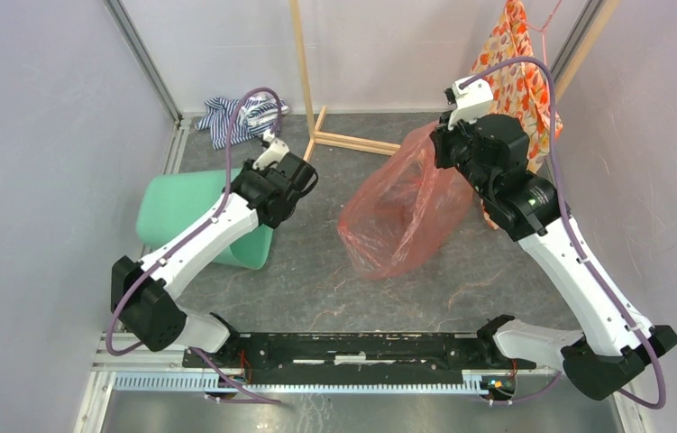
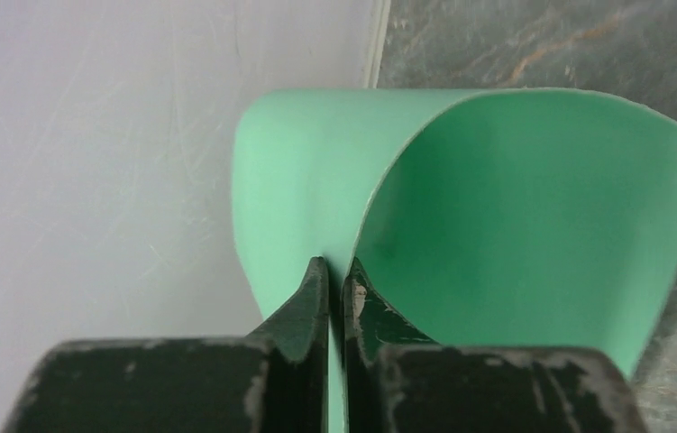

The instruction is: Put the trash bags into the trash bin

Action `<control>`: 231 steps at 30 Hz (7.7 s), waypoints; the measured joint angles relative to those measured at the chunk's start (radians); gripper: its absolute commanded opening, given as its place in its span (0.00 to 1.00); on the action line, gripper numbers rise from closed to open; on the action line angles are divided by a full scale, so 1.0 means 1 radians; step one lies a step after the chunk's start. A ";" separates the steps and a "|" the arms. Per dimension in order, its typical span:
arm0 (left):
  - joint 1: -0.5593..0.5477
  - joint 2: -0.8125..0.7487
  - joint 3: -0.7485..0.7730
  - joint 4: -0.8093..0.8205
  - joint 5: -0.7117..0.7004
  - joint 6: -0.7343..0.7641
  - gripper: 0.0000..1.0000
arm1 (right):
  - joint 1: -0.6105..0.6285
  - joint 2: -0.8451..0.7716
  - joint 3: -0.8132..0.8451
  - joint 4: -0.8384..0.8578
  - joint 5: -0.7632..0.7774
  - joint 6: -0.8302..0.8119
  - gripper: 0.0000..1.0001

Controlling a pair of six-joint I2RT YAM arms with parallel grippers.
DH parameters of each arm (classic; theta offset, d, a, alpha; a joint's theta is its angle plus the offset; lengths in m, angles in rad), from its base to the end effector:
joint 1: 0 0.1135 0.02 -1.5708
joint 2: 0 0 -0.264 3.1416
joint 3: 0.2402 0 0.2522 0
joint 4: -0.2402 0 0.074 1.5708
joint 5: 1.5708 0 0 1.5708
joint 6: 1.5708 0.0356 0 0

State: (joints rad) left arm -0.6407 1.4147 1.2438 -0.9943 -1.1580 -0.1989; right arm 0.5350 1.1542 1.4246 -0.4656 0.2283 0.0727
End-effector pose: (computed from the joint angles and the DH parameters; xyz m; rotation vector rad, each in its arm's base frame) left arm 0.2322 -0.1325 0.3106 0.1848 2.1119 1.0782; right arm 0.2104 0.1153 0.4571 -0.2417 1.7504 0.2400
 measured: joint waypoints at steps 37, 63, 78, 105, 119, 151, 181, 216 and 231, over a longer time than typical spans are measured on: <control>0.015 0.137 0.617 -0.108 0.885 -0.108 0.02 | 0.000 -0.059 0.495 0.229 -0.137 0.123 0.00; 0.021 0.069 0.424 0.142 0.945 -0.244 0.68 | 0.000 0.101 0.558 0.472 -0.423 0.459 0.00; 0.022 -0.336 0.421 0.296 1.120 -0.261 0.83 | 0.000 0.200 0.563 0.592 -0.537 0.680 0.00; 0.026 -0.061 0.483 0.351 0.951 -0.282 0.53 | 0.012 0.183 0.478 0.401 -0.539 0.686 0.00; -0.020 -0.029 0.362 0.385 1.117 -0.283 0.37 | -0.024 0.216 0.551 0.277 -0.475 0.515 0.00; -0.080 -0.345 0.441 0.301 1.148 -0.355 0.85 | -0.075 0.445 0.492 0.396 -0.735 0.671 0.00; -0.258 -0.178 0.548 0.189 0.978 -0.266 0.02 | -0.053 0.443 0.487 0.325 -0.705 0.609 0.38; -0.059 -0.253 0.470 0.122 0.802 -0.265 0.02 | -0.212 0.067 0.021 -0.060 -0.310 0.211 0.97; -0.054 -0.244 0.470 0.114 0.850 -0.264 0.02 | -0.222 0.072 -0.165 0.161 -0.521 0.372 0.14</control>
State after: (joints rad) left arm -0.6949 1.1706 1.7142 -0.8803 -0.3077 -0.4629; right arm 0.3126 1.2259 1.2598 -0.3050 -0.2924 0.4450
